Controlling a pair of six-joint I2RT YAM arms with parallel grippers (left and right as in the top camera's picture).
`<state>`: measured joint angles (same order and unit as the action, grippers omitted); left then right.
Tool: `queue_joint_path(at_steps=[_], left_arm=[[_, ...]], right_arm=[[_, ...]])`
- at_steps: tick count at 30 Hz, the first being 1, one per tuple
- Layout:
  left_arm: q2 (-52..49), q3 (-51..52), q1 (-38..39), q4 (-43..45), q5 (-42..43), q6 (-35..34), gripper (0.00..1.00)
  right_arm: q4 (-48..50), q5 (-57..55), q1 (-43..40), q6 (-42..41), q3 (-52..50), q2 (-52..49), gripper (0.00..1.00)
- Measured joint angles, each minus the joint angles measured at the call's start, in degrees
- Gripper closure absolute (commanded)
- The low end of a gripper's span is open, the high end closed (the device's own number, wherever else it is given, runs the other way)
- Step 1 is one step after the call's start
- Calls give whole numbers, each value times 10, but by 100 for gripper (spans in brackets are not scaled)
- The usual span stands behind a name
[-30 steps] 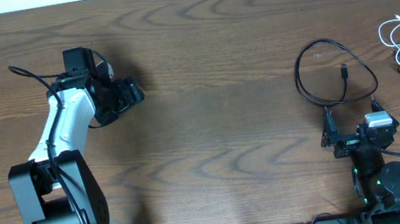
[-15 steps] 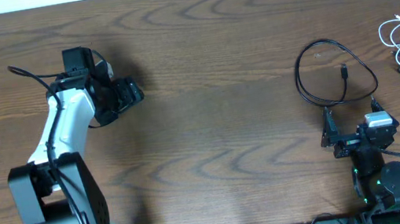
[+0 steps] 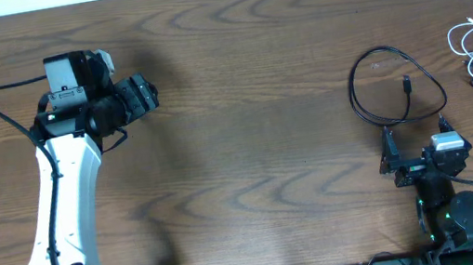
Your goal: Untangle cables
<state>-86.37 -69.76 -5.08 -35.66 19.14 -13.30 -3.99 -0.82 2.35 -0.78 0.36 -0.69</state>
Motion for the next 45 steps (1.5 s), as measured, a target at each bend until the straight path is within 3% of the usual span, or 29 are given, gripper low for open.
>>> queue_joint_path(at_steps=[8,15,19,29,35,45], left_arm=[[-3,0,0,-2,-15,0,16],[-3,0,0,-59,-37,0,16],[-3,0,0,-32,-61,7,16],[-3,67,45,214,-79,105,16],[-3,174,82,412,-79,121,16],[-3,376,94,600,-79,123,16]], right_arm=[[0,0,0,0,0,0,1],[0,0,0,0,0,0,1],[0,0,0,0,0,0,1],[0,0,0,0,0,0,1],[0,0,0,0,0,0,1],[0,0,0,0,0,0,1]])
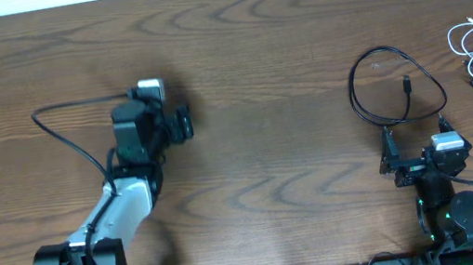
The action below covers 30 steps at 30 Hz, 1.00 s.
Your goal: Untangle cables
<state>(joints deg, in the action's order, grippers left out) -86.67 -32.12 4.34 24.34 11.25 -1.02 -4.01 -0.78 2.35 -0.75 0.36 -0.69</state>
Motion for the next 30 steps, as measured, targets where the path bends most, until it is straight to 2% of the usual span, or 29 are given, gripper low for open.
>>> queue_joint_path(at_steps=[14,23,30], left_arm=[[86,172,0,113,-13,0,16],[200,271,0,118,-51,0,16],[259,305,0,106,-66,0,16]], right_arm=[[0,0,0,0,0,0,1],[0,0,0,0,0,0,1],[0,0,0,0,0,0,1]])
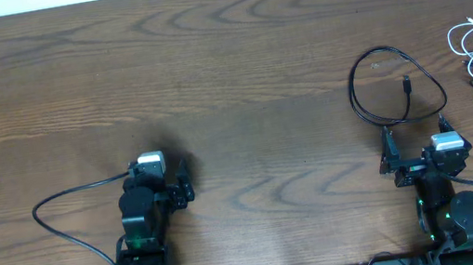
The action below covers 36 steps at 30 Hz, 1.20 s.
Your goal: Untangle cables
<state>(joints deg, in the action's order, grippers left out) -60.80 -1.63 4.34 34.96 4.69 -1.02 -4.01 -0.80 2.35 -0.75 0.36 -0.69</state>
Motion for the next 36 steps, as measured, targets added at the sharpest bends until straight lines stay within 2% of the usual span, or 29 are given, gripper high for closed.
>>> queue_joint_path(at_steps=[13,18,22,27,31,36], left_arm=[[60,12,0,-57,-5,0,16],[105,13,0,-117,-5,-2,16],[176,13,0,-199,-5,-3,16],[326,13,0,-351,-6,-3,16],[452,7,0,-363,-10,-3,16],[534,7,0,-364,-13,2,16]], right_arm=[[0,0,0,0,0,0,1],[0,0,0,0,0,0,1],[0,0,0,0,0,0,1],[1,0,0,1,0,0,1],[0,1,-3,2,0,1,1],[0,2,-3,2,0,1,1]])
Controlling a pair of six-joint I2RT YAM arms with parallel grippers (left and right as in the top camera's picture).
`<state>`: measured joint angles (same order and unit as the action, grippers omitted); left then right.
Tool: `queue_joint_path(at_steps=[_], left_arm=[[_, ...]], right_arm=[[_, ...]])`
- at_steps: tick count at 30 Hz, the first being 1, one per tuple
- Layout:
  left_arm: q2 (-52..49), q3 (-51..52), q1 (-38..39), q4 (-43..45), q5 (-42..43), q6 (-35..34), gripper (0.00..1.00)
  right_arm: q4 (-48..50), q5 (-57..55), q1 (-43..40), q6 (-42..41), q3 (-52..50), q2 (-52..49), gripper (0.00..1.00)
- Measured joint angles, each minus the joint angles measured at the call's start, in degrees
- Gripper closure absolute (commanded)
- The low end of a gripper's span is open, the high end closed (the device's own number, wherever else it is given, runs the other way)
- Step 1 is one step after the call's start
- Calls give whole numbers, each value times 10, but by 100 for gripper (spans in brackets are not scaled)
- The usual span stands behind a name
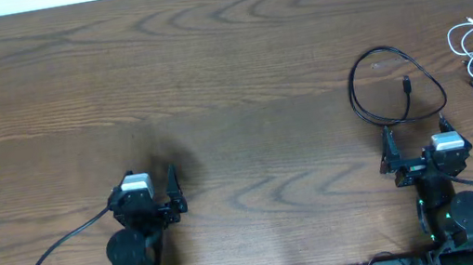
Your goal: Untangle cables
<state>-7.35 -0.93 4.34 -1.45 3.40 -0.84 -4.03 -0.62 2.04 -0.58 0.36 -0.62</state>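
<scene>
A black cable lies in a loose loop on the right of the table, its plug end inside the loop. A white cable is coiled at the far right, overlapping a second black cable that trails toward the edge. My right gripper sits just below the black loop, apart from it, fingers together and holding nothing. My left gripper is folded back near the front left, far from all cables, shut and empty.
The brown wooden table stretches between the arms. The arm bases and a rail run along the front edge. The left arm's own black wire curves beside its base.
My left arm has folded further back and slightly left, so its gripper is lower and nearer its base. The right arm and the cables have not moved.
My left arm was stretched out to the far left of the table with its gripper empty. It then stood closer in and lower at each moment, and now it is folded at its base. The right arm and all cables stayed where they were.
</scene>
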Motion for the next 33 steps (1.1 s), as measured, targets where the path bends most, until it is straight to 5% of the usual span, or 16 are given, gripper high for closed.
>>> queue_joint_path(at_steps=[7,33], left_arm=[[67,0,0,0,-3,19,16],[67,0,-5,-1,-4,67,16]], right_arm=[[0,0,0,0,0,0,1],[0,0,0,0,0,0,1]])
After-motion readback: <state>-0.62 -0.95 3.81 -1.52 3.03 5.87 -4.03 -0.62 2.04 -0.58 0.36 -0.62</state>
